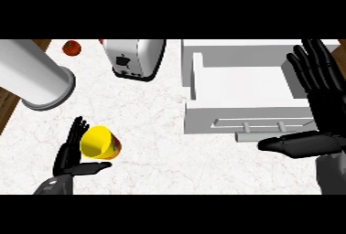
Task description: Pick up the cup, place it into the drawer and close the drawer
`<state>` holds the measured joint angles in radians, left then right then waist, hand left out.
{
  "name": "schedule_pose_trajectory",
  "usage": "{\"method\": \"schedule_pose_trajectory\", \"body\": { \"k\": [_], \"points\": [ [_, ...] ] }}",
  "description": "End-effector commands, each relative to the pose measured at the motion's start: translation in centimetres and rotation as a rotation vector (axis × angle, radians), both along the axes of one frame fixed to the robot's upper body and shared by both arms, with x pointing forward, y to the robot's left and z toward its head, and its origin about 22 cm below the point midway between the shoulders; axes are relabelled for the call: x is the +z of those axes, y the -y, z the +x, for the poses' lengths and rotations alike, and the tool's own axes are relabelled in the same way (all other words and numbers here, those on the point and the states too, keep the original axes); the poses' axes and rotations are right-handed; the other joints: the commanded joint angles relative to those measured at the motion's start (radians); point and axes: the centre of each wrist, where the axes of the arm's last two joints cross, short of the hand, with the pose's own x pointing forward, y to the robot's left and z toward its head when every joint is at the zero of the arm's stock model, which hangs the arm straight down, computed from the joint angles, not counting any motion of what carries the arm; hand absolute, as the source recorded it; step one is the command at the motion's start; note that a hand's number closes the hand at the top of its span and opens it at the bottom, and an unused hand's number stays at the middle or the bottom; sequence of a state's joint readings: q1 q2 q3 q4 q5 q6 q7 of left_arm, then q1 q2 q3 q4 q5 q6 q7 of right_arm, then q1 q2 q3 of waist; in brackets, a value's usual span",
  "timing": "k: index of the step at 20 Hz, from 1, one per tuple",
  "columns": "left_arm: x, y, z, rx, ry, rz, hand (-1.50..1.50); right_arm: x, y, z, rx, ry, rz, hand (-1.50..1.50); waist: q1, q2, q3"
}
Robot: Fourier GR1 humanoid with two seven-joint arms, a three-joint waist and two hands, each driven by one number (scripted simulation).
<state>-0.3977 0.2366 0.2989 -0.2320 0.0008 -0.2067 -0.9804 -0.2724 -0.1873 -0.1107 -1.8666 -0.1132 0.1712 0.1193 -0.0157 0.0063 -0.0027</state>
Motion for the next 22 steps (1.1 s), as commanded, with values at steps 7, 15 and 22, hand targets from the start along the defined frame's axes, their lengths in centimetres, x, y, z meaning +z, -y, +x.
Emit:
{"method": "schedule_pose_trajectory", "body": {
  "k": [7, 15, 22],
  "points": [
    [0.6, 1.5, 2.1, -0.062, 0.08, -0.047, -1.5, 0.3, -0.6, 0.9, 0.012, -0.012, -0.011, -1.5, -0.002, 0.002, 0.0],
    [1.0, 3.3, 3.4, -0.19, 0.128, -0.232, 1.5, 1.3, 0.8, 0.7, -0.006, 0.01, 0.007, -1.5, -0.005, 0.002, -0.001],
    [1.1, 3.9, 3.4, 0.043, 0.341, 0.14, 1.5, 0.4, 1.2, 0.4, -0.006, -0.012, -0.018, -1.5, -0.004, 0.002, 0.0]
  ]
}}
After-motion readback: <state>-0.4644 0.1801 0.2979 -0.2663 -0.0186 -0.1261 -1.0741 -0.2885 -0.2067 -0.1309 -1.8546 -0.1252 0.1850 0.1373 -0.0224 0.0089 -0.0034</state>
